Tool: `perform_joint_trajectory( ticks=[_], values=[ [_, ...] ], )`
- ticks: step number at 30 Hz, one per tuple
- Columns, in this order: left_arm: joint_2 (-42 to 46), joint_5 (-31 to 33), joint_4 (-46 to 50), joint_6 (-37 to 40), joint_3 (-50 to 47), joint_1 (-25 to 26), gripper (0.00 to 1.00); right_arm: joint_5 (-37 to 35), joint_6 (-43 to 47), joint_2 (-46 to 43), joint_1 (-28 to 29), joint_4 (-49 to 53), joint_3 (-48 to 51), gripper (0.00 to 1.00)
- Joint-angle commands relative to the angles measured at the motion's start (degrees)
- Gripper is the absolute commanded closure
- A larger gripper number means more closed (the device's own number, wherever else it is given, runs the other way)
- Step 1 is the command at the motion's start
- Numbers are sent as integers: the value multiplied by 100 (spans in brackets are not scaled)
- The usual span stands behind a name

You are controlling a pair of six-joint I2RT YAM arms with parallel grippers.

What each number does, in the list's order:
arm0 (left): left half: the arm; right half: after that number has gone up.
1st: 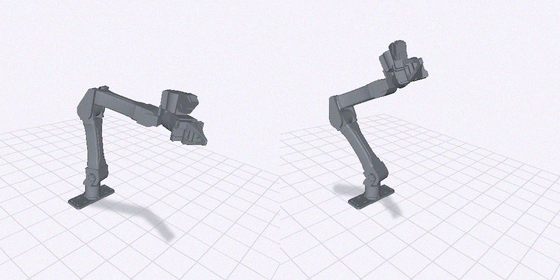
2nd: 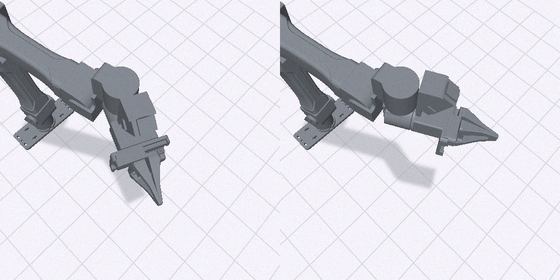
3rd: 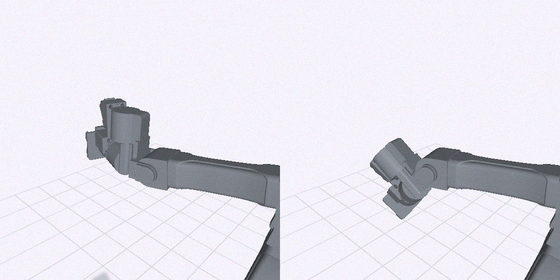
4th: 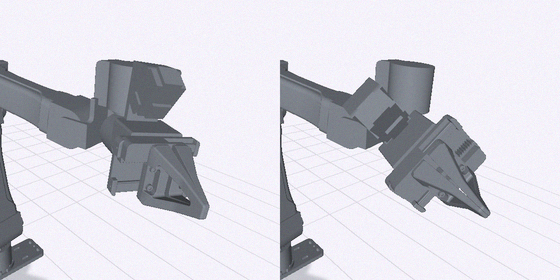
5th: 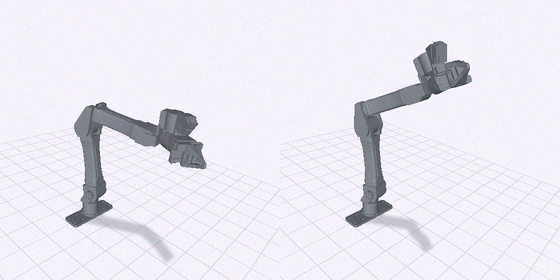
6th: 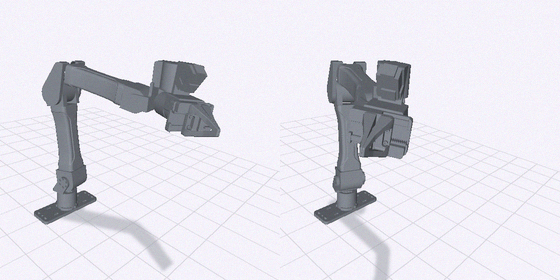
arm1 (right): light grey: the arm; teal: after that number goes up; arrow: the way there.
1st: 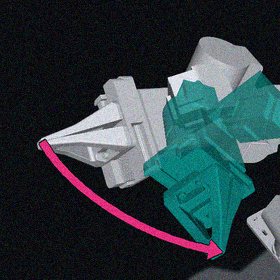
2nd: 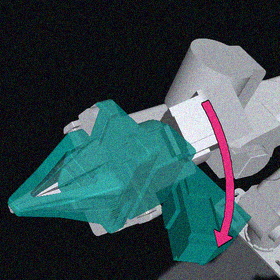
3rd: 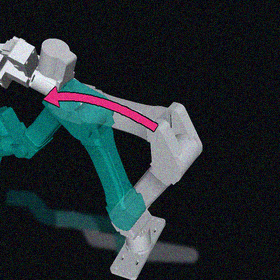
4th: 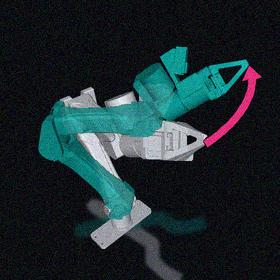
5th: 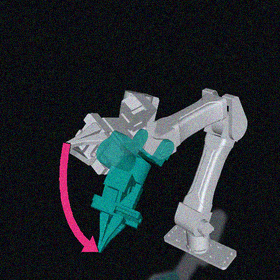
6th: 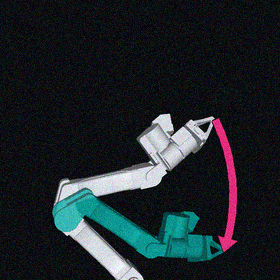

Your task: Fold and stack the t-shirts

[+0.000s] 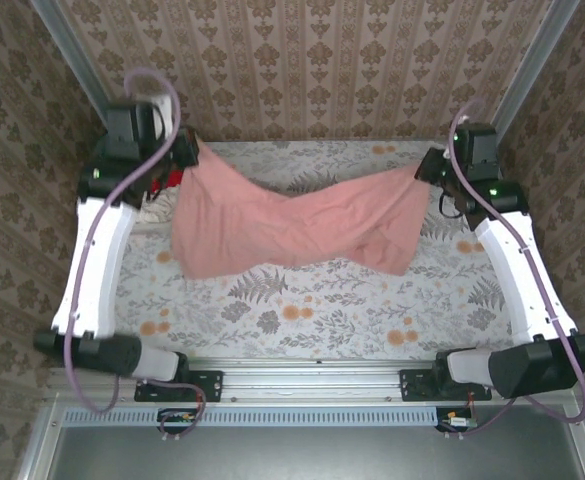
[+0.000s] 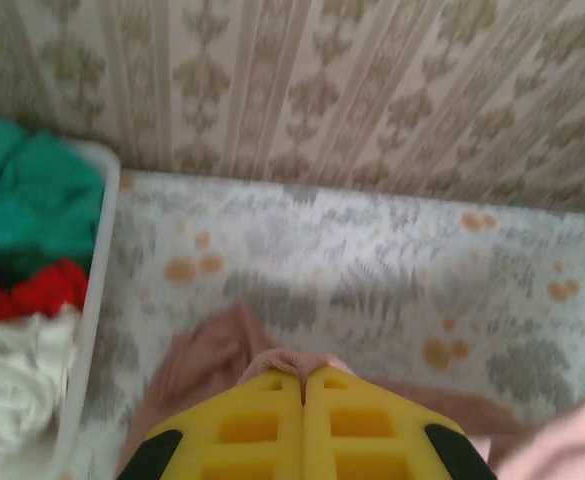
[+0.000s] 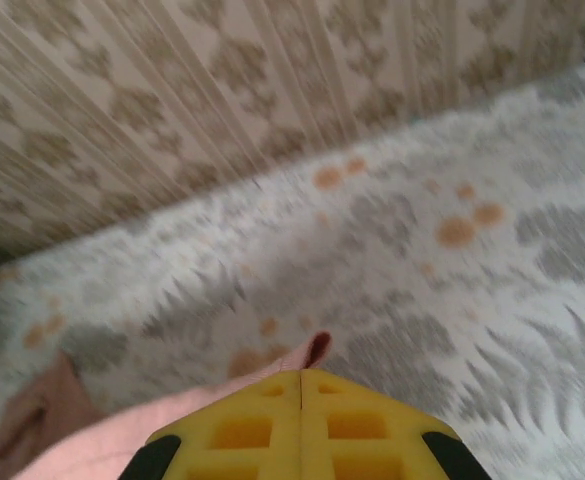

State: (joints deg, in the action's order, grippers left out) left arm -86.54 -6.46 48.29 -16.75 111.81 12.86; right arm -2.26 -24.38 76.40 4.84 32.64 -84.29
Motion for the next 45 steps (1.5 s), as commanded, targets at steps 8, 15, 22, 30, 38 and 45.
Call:
perform_joint_trajectory(
  ticks=[8, 15, 22, 30, 38, 45],
  values=[
    [-3460, -1082, -599, 36, 5685, -570, 100, -1325, -224, 1933, 363, -354, -2358, 100],
    [-1492, -1024, -1920, 175, 3244, -782, 100, -1504, -71, 1356, 257, -507, -3294, 100],
    [508, -1173, -2307, 339, 1256, -818, 100, -1520, 494, -52, 78, -356, -2549, 100],
    [4650, -260, -4017, -744, -6250, -92, 100, -839, -276, -2275, -50, -408, 2570, 100],
    [6607, 125, -1654, -2412, -8953, 1133, 100, -1062, -481, -2151, -473, 598, 4070, 100],
    [6733, -105, -1254, -2868, -9280, 1194, 75, -973, -423, -2161, -669, 919, 4027, 74]
  ],
)
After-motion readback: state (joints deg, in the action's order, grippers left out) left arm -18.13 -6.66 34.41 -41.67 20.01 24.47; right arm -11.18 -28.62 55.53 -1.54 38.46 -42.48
